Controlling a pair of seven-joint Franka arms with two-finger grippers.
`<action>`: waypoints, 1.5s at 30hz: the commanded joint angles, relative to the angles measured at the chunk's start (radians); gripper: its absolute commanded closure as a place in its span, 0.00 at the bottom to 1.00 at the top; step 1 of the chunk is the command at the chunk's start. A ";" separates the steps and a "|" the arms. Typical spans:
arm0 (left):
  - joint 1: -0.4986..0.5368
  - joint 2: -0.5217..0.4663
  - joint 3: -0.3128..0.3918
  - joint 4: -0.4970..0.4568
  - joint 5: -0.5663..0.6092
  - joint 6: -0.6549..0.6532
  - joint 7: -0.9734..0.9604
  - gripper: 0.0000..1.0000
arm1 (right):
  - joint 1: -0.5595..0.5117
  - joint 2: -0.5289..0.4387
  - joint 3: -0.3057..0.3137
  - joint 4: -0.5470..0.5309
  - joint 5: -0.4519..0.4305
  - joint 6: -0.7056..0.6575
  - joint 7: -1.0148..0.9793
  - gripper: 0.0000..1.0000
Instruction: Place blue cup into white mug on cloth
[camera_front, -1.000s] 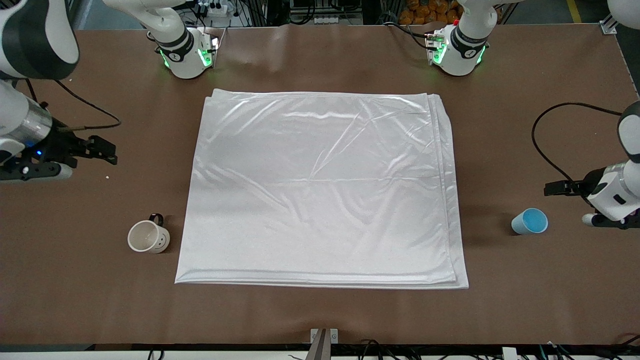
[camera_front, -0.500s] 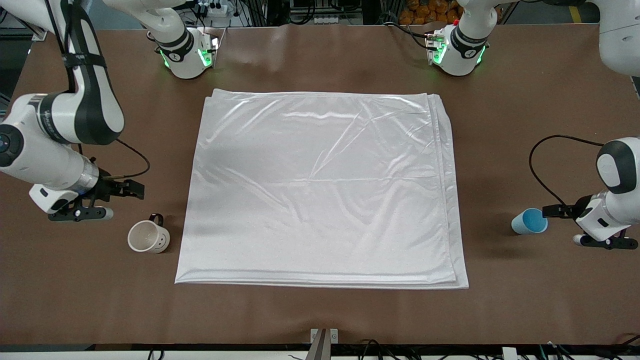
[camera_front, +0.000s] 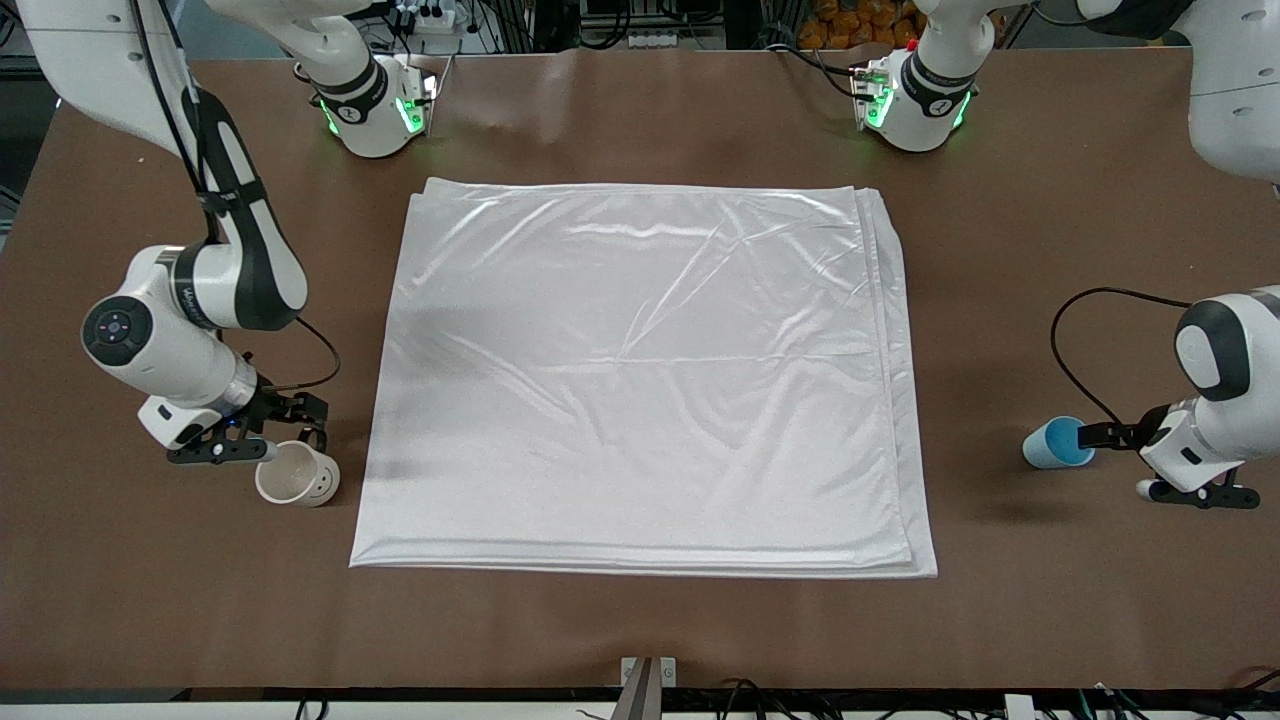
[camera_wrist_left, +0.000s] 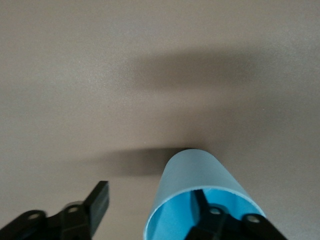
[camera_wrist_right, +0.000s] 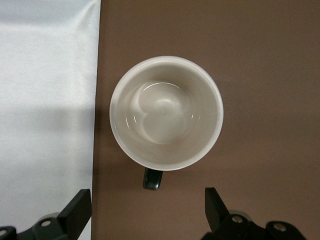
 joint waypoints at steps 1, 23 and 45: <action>-0.001 0.007 0.001 0.018 -0.016 0.000 -0.044 1.00 | -0.009 0.039 0.002 0.007 -0.015 0.067 -0.017 0.33; -0.002 -0.045 -0.005 0.021 -0.017 -0.011 -0.041 1.00 | 0.022 -0.108 0.002 0.054 -0.001 -0.130 0.026 1.00; -0.008 -0.180 -0.148 0.024 -0.019 -0.178 -0.297 1.00 | 0.503 -0.057 0.006 0.382 0.011 -0.407 0.799 1.00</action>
